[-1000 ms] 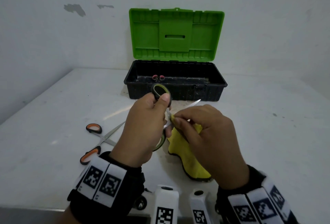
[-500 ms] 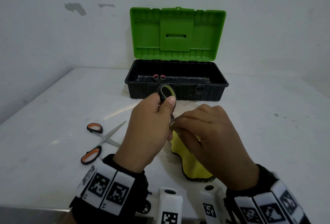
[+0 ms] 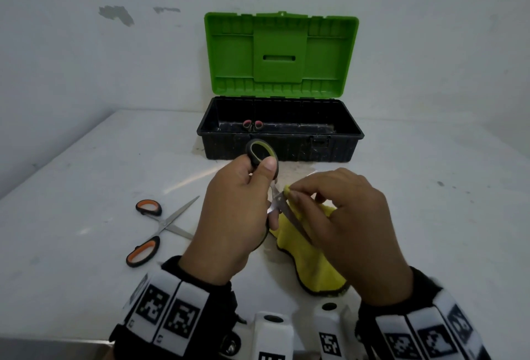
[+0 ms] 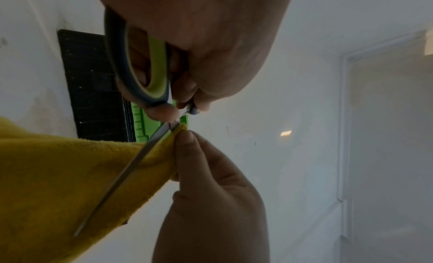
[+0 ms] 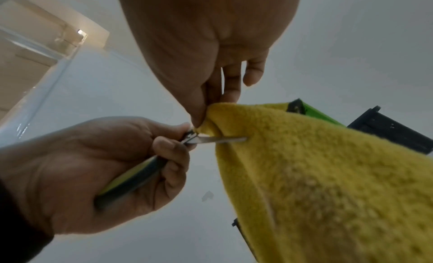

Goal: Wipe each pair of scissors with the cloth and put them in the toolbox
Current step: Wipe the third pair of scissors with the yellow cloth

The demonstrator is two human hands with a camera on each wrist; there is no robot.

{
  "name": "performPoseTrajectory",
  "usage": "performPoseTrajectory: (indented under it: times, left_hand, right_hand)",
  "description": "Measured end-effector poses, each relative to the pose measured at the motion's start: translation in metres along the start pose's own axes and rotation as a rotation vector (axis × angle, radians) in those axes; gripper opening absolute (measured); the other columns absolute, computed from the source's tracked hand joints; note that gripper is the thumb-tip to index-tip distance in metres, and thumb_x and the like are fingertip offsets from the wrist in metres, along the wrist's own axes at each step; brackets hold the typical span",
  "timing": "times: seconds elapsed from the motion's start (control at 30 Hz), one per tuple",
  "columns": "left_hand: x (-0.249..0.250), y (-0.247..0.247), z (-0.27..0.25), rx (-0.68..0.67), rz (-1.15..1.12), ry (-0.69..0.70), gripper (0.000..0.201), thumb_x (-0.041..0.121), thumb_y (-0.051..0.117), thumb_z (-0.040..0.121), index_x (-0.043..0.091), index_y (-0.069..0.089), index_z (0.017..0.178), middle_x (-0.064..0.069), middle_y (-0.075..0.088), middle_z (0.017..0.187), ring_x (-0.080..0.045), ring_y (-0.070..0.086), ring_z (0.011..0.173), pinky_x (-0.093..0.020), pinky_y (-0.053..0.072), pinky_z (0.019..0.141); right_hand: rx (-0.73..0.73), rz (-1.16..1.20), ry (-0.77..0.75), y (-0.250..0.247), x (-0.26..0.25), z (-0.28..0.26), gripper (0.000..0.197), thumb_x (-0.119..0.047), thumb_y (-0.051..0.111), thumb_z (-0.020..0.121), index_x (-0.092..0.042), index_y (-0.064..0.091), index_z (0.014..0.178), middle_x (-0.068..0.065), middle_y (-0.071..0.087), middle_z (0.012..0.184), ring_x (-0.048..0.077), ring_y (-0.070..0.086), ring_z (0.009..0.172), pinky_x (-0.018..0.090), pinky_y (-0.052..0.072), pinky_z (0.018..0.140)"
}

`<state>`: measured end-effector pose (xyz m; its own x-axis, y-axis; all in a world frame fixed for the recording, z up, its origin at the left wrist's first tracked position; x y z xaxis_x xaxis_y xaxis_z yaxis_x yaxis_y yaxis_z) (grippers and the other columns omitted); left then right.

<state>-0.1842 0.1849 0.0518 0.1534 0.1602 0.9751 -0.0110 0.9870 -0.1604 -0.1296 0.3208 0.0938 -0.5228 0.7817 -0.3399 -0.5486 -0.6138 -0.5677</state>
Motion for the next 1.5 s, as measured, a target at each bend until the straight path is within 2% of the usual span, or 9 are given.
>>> performPoseTrajectory:
  times: [0.13, 0.27, 0.4, 0.5, 0.77, 0.93, 1.07, 1.3, 1.5]
  left_hand:
    - [-0.003, 0.000, -0.001, -0.020, -0.039, -0.024, 0.034, 0.034, 0.047, 0.102, 0.006, 0.058, 0.086, 0.005, 0.039, 0.041, -0.023, 0.051, 0.040, -0.026, 0.044, 0.044]
    - [-0.005, 0.000, -0.002, -0.041, -0.074, -0.041, 0.035, 0.032, 0.048, 0.102, 0.004, 0.058, 0.085, -0.001, 0.033, 0.045, -0.024, 0.047, 0.041, -0.024, 0.043, 0.043]
    - [-0.009, -0.001, -0.004, -0.053, -0.087, -0.051, 0.035, 0.031, 0.048, 0.102, 0.004, 0.057, 0.083, -0.001, 0.031, 0.046, -0.022, 0.047, 0.039, -0.027, 0.042, 0.044]
    - [-0.013, -0.004, -0.006, -0.045, -0.087, -0.084, 0.035, 0.033, 0.047, 0.102, 0.007, 0.058, 0.080, 0.000, 0.031, 0.045, -0.022, 0.046, 0.040, -0.032, 0.040, 0.050]
    - [-0.020, -0.004, -0.005, -0.029, -0.147, -0.142, 0.035, 0.033, 0.048, 0.102, 0.008, 0.058, 0.079, 0.002, 0.030, 0.046, -0.019, 0.045, 0.038, -0.024, 0.044, 0.043]
    - [-0.021, -0.006, -0.008, -0.027, -0.154, -0.158, 0.036, 0.032, 0.049, 0.102, 0.009, 0.055, 0.075, 0.000, 0.029, 0.048, -0.019, 0.045, 0.037, -0.022, 0.044, 0.042]
    - [-0.028, -0.009, -0.005, -0.008, -0.160, -0.187, 0.036, 0.034, 0.049, 0.101, 0.010, 0.056, 0.075, 0.000, 0.029, 0.049, -0.021, 0.047, 0.040, -0.022, 0.044, 0.043]
    - [-0.034, 0.004, -0.007, -0.046, -0.190, -0.214, 0.036, 0.033, 0.049, 0.102, 0.002, 0.059, 0.088, -0.003, 0.030, 0.054, -0.023, 0.048, 0.046, -0.024, 0.044, 0.042]
    - [-0.032, -0.003, -0.010, -0.052, -0.125, -0.184, 0.041, 0.032, 0.047, 0.102, -0.007, 0.053, 0.090, 0.001, 0.031, 0.048, -0.019, 0.047, 0.038, -0.023, 0.044, 0.044]
  right_hand:
    - [-0.025, 0.043, -0.012, 0.001, -0.008, -0.002, 0.018, -0.030, 0.062, 0.088, -0.021, 0.077, 0.084, -0.012, 0.072, 0.080, -0.001, 0.053, 0.078, 0.011, 0.037, 0.078]
    - [0.091, 0.041, 0.168, -0.014, 0.019, -0.002, 0.003, -0.022, 0.075, 0.085, -0.022, 0.076, 0.082, -0.015, 0.068, 0.076, 0.004, 0.058, 0.072, 0.020, 0.045, 0.070]
    - [0.102, 0.046, 0.308, -0.017, 0.045, -0.002, 0.005, -0.023, 0.074, 0.086, -0.027, 0.075, 0.084, -0.025, 0.062, 0.074, -0.003, 0.059, 0.074, 0.004, 0.040, 0.068]
    - [0.105, 0.071, 0.364, -0.021, 0.056, -0.001, 0.005, -0.023, 0.072, 0.088, -0.024, 0.077, 0.087, -0.021, 0.065, 0.073, -0.006, 0.056, 0.066, 0.004, 0.039, 0.063]
    - [0.022, 0.036, 0.161, -0.009, 0.019, 0.000, 0.004, -0.020, 0.076, 0.084, -0.023, 0.077, 0.087, -0.017, 0.068, 0.080, 0.003, 0.059, 0.076, 0.009, 0.042, 0.071]
    - [0.089, 0.033, 0.335, -0.022, 0.055, 0.002, 0.008, -0.020, 0.073, 0.087, -0.028, 0.076, 0.085, -0.022, 0.065, 0.074, -0.008, 0.059, 0.072, 0.001, 0.039, 0.066]
    - [0.146, 0.140, 0.378, -0.034, 0.056, 0.002, 0.010, -0.023, 0.070, 0.089, -0.033, 0.071, 0.086, -0.022, 0.067, 0.075, -0.001, 0.063, 0.072, 0.010, 0.048, 0.060]
    - [-0.025, 0.129, 0.138, -0.005, 0.008, 0.000, 0.003, -0.019, 0.071, 0.088, -0.020, 0.074, 0.087, -0.014, 0.068, 0.081, 0.003, 0.061, 0.076, 0.009, 0.046, 0.066]
    - [0.111, 0.063, 0.362, -0.026, 0.065, -0.003, 0.011, -0.016, 0.070, 0.088, -0.026, 0.069, 0.083, -0.023, 0.063, 0.075, -0.012, 0.058, 0.074, 0.000, 0.038, 0.066]
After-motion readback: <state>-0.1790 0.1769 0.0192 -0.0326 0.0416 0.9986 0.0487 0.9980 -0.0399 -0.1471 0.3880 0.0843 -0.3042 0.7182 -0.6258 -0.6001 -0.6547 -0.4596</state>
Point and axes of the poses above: each hand's wrist, its own z-axis towards the middle knuckle, its own y-axis out of the palm, x = y × z, the point moved 10 cm from there along z, towards the middle knuckle
